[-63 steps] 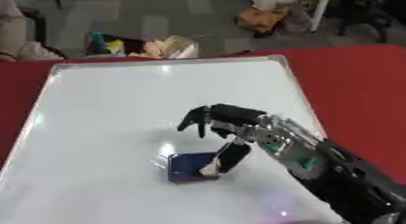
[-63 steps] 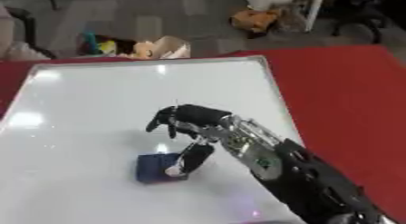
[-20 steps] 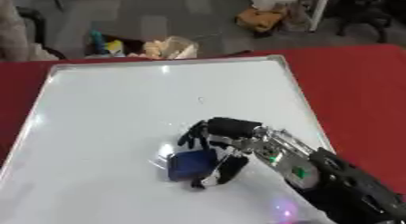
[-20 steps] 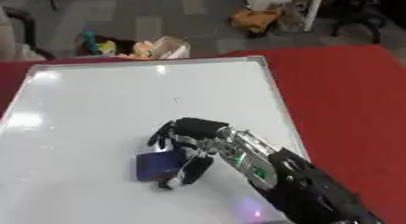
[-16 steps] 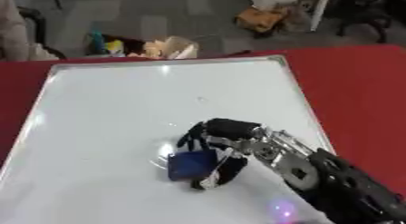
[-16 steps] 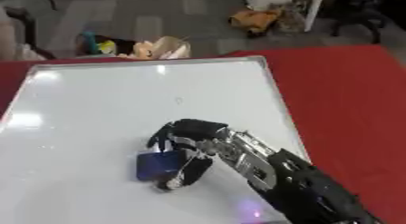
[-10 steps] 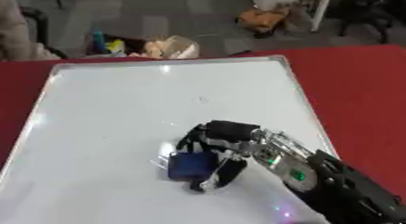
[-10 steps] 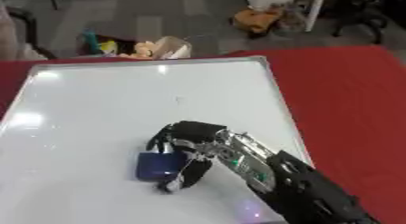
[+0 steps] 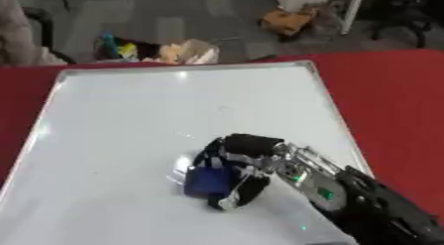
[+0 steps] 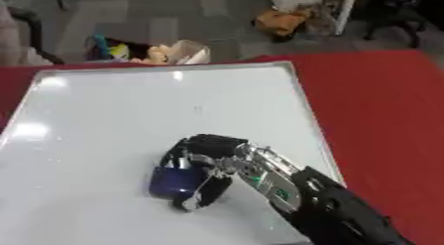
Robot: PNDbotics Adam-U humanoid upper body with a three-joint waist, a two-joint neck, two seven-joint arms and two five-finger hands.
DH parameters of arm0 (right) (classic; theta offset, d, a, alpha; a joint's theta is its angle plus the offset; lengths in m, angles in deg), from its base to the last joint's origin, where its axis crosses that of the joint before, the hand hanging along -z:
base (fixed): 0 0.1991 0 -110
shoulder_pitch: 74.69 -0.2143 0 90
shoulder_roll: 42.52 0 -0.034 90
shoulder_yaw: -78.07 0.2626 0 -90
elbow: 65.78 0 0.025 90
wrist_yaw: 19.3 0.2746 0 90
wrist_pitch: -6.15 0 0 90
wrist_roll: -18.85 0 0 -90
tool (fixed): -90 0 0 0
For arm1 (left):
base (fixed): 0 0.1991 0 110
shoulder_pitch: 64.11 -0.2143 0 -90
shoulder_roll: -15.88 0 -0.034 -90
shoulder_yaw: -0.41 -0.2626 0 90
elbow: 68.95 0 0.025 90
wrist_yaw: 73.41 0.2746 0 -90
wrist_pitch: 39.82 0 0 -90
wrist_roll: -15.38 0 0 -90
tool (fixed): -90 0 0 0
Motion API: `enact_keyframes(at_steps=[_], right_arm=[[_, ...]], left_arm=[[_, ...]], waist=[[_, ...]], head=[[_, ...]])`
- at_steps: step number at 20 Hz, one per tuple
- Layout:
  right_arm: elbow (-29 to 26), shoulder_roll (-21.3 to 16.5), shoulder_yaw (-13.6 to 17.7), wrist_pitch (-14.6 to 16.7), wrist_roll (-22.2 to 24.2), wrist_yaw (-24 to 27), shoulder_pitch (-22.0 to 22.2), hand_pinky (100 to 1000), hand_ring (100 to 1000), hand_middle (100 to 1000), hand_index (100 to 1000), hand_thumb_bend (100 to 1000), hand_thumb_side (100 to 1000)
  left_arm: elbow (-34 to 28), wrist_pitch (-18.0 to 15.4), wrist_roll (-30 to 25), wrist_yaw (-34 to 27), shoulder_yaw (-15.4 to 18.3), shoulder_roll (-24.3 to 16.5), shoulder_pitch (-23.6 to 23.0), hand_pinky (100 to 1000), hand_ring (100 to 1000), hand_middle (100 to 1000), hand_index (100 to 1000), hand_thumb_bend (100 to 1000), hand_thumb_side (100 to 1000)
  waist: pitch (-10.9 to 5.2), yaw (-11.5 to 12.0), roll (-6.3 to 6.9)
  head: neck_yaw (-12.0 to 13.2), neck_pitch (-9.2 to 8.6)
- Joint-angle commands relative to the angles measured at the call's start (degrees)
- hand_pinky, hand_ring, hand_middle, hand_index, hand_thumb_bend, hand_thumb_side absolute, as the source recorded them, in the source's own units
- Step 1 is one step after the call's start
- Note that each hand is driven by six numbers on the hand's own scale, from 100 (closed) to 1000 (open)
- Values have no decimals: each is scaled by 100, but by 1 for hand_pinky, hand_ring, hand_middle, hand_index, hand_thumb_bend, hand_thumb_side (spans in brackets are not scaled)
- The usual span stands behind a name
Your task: Wipe the whiteboard clean with a brush.
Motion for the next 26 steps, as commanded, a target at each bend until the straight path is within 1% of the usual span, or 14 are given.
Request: enact_keyframes(at_steps=[1, 5, 10, 11, 20, 26], right_arm=[[34, -87, 2, -15, -10, -67, -2, 236, 541, 634, 856, 364, 362], [11, -99, 2, -33, -19, -61, 1, 235, 541, 633, 856, 340, 352], [-5, -105, 0, -59, -22, -57, 5, 236, 541, 633, 855, 229, 307], [-7, -105, 0, -65, -23, -57, 5, 236, 541, 634, 855, 222, 304], [-44, -126, 9, -92, -38, -42, 4, 235, 542, 634, 854, 221, 306], [-188, -219, 84, -157, -71, -21, -24, 236, 544, 636, 855, 221, 309]], left_arm=[[-87, -10, 8, -16, 30, -91, 71, 500, 633, 620, 724, 742, 848], [-87, -10, 7, -16, 29, -91, 74, 499, 633, 620, 724, 742, 848], [-85, -11, 8, -17, 28, -91, 75, 500, 634, 620, 724, 741, 849], [-85, -12, 8, -17, 28, -91, 76, 500, 634, 620, 724, 741, 849], [-83, -12, 7, -15, 27, -94, 78, 500, 634, 620, 724, 741, 849], [-81, -13, 10, -11, 30, -103, 77, 499, 634, 620, 724, 742, 849]], waist=[[-77, 0, 16], [-79, -2, 18], [-79, -4, 21], [-78, -5, 21], [-78, -18, 25], [-86, -37, 28]], head=[[1, 45], [0, 45], [-1, 46], [-1, 47], [-2, 54], [2, 45]])
